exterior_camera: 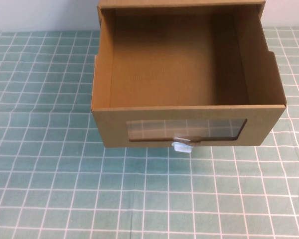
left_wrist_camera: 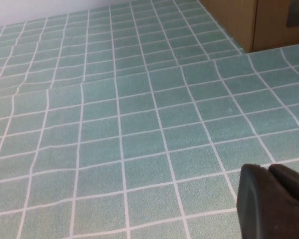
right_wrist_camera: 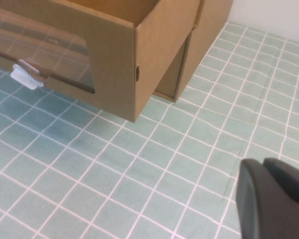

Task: Open the shoe box
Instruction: 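Pull the top drawer of the cardboard box fully open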

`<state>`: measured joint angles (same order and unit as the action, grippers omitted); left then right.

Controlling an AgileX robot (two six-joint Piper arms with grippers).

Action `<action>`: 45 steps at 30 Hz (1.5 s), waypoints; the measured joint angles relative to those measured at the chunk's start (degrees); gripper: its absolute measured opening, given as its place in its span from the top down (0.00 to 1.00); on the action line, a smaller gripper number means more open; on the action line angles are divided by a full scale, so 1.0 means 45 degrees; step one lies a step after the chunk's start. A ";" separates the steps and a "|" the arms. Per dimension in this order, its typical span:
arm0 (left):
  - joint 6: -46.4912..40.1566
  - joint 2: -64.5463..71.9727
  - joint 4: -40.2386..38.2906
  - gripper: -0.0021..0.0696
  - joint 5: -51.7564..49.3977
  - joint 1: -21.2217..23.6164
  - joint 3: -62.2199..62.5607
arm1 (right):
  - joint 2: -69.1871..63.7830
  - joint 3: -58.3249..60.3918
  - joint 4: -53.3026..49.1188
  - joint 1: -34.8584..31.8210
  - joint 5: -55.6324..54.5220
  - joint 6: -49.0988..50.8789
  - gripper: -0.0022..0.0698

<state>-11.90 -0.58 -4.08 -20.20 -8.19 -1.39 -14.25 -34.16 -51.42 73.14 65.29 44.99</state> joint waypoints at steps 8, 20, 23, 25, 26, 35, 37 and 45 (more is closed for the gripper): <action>0.0000 0.0000 0.0000 0.98 -0.0019 0.0000 0.0000 | 0.0000 0.0000 0.0000 0.0000 0.0000 0.0000 0.99; 0.0000 0.0000 0.0000 0.98 -0.0019 0.0000 0.0000 | 0.1084 0.0000 -0.0205 -0.1967 -0.0163 0.0000 0.99; 0.0000 0.0000 0.0000 0.98 -0.0019 0.0000 0.0000 | 0.2007 0.0000 0.0224 -0.4118 -0.0664 0.0481 0.99; 0.0000 0.0000 0.0000 0.98 -0.0019 0.0000 0.0000 | 0.2641 0.0000 0.1033 -0.5837 -0.1401 0.0949 0.99; 0.0000 0.0000 0.0000 0.98 -0.0019 0.0000 0.0000 | 0.2964 0.0000 0.1536 -0.6870 -0.1820 0.1110 0.99; 0.0000 0.0000 0.0000 0.98 -0.0019 0.0000 0.0000 | 0.3440 0.0165 0.5558 -1.3084 -0.4745 0.0765 0.99; 0.0000 0.0000 0.0000 0.98 -0.0019 0.0000 0.0000 | 0.3440 0.0692 0.6547 -1.3731 -0.5852 -0.0023 0.99; 0.0000 0.0000 0.0000 0.98 -0.0019 0.0000 0.0000 | 0.3440 0.4290 1.0123 -1.4333 -0.9039 -0.5028 0.99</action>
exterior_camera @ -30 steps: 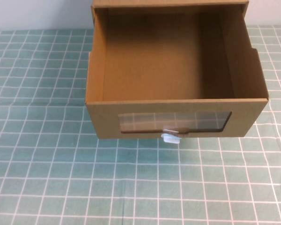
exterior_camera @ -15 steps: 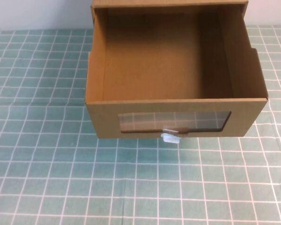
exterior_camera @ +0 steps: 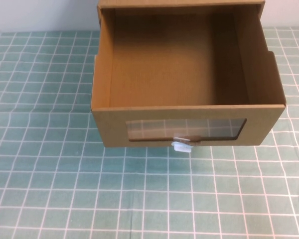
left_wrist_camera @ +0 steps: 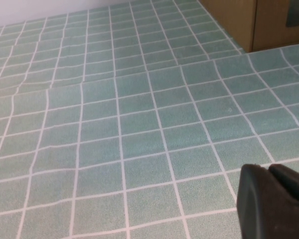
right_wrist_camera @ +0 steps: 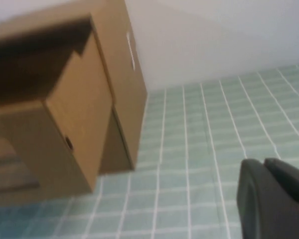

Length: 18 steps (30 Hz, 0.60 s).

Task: Open the shoe box
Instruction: 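Pull the top drawer of the cardboard box fully open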

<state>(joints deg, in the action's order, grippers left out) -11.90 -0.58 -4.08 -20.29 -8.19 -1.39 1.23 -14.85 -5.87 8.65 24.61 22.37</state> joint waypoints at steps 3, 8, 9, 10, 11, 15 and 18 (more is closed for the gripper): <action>0.0000 0.0000 0.0000 0.98 0.0000 0.0000 0.0000 | -0.0023 0.1248 0.0148 -0.0004 -0.0077 -0.1273 0.99; 0.0000 0.0000 0.0000 0.98 0.0000 0.0000 0.0000 | -0.0046 0.2955 0.0472 -0.0884 -0.0105 -0.2039 0.99; 0.0000 0.0000 0.0000 0.98 0.0000 0.0000 0.0000 | -0.0046 0.3185 0.0532 -0.1081 -0.0177 -0.2069 0.99; 0.0000 0.0000 0.0000 0.98 0.0000 0.0000 0.0000 | -0.0046 0.3424 0.0561 -0.1318 -0.0212 -0.2117 0.99; 0.0000 0.0000 0.0000 0.98 -0.0009 0.0000 0.0000 | -0.0046 0.3553 0.0557 -0.1516 -0.0277 -0.2117 0.99; 0.0000 -0.0007 0.0000 0.98 -0.0009 0.0000 0.0000 | -0.0046 0.3612 0.0557 -0.1772 -0.0712 -0.2219 0.99; 0.0000 -0.0028 0.0000 0.98 -0.0009 0.0000 0.0000 | -0.0046 0.3612 0.0837 -0.1795 -0.0736 -0.2392 0.99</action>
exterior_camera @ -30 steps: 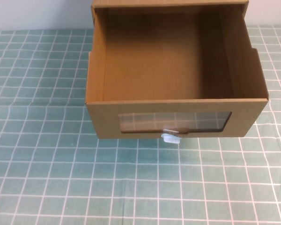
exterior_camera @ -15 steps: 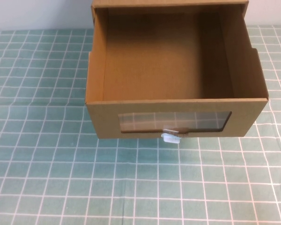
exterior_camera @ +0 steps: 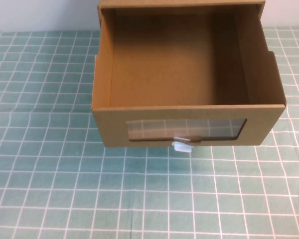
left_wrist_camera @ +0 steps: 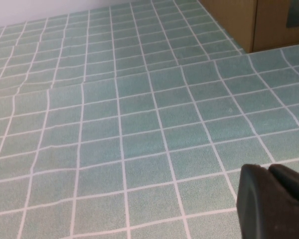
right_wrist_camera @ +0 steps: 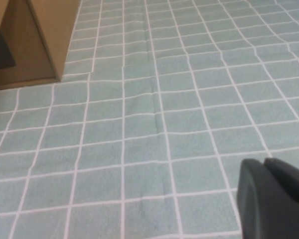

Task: Open the shoe box
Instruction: 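Pull the top drawer of the cardboard box fully open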

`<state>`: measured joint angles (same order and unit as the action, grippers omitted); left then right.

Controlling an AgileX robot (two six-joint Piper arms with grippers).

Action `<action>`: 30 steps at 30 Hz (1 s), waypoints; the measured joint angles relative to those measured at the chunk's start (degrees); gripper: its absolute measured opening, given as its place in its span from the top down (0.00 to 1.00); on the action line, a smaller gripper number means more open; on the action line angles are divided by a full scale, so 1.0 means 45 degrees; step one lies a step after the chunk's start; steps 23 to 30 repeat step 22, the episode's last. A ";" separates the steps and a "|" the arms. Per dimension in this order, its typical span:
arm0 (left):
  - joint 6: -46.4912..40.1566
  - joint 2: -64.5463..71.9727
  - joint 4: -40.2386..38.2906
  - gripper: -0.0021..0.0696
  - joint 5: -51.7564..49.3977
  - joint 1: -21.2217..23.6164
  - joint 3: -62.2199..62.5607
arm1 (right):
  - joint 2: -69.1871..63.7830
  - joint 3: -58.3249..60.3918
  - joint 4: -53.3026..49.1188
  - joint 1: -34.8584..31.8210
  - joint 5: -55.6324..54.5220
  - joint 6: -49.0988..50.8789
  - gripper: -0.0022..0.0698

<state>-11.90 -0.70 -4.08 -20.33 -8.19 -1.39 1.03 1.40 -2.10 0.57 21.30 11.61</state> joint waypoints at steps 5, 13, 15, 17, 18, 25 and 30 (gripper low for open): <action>0.0000 0.0000 0.0000 0.98 0.0000 0.0000 0.0000 | 0.0000 0.0000 0.0875 0.0000 0.0000 -0.2217 0.99; 0.0000 0.0000 0.0000 0.98 0.0000 0.0000 0.0000 | 0.0000 0.0000 0.1242 0.0000 0.0000 -0.3669 0.99; 0.0000 0.0000 0.0000 0.98 0.0000 0.0000 0.0000 | 0.0000 0.0000 0.1262 0.0000 0.0000 -0.3697 0.99; 0.0000 0.0000 0.0000 0.98 0.0000 0.0000 0.0000 | 0.0000 0.0000 0.1270 0.0000 0.0000 -0.3720 0.99; 0.0000 0.0000 0.0000 0.98 0.0000 0.0000 0.0000 | 0.0000 0.0000 0.1291 0.0000 0.0000 -0.3731 0.99; 0.0000 0.0000 0.0000 0.98 0.0000 0.0000 0.0000 | 0.0000 0.0000 0.1291 0.0000 -0.0017 -0.3750 0.99; 0.0000 0.0000 0.0000 0.98 0.0000 0.0000 0.0000 | 0.0000 0.0000 0.1291 0.0000 -0.0017 -0.3750 0.99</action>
